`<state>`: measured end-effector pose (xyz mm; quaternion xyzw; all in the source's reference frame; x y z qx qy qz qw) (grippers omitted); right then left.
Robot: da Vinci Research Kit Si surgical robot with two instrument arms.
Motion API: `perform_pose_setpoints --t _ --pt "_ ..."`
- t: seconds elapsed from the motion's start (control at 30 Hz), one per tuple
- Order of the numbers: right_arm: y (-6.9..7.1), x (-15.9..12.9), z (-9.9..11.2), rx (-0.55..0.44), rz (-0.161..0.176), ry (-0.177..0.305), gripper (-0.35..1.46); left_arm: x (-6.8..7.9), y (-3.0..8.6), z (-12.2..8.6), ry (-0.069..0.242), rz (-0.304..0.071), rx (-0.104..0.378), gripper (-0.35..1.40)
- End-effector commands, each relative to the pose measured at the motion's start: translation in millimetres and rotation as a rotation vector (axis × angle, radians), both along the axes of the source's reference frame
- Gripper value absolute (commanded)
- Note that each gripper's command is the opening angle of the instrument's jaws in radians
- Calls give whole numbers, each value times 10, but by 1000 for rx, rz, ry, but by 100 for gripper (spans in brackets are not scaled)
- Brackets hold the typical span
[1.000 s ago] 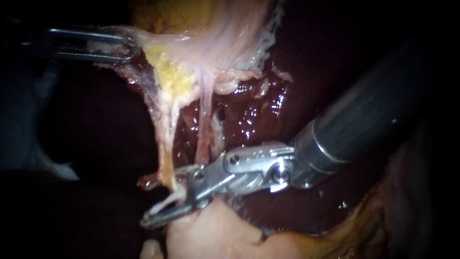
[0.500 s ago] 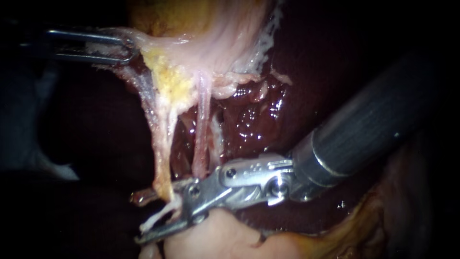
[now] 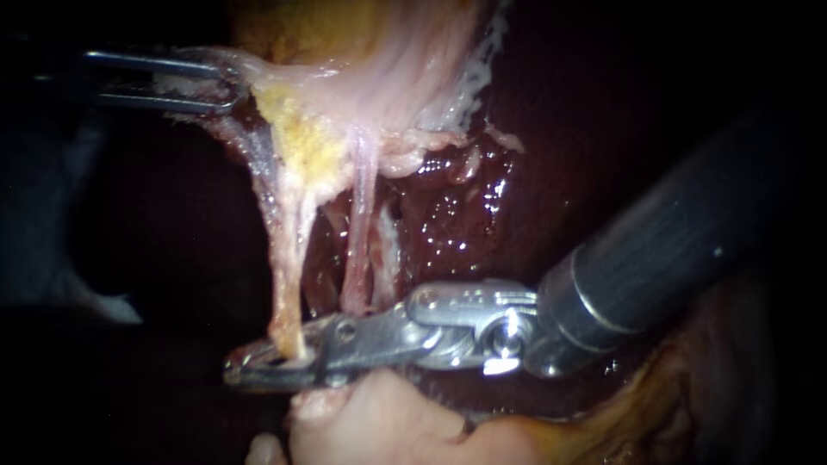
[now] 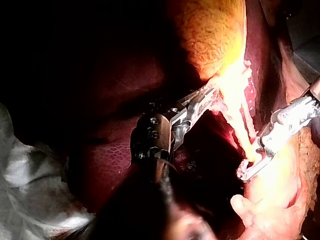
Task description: Clipping first clip left tube
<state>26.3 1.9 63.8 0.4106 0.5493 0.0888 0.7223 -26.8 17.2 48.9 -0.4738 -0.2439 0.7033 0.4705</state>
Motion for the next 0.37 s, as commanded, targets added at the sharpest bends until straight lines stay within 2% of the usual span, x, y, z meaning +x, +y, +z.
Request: perform_pose_setpoints --t 0.03,0.37 --pt "-1 1 1 -7 -9 -7 -35 0 0 0 0 0 0 -35" --pt "0 -2 6 -8 -15 -8 -35 0 2 2 0 0 0 -35"
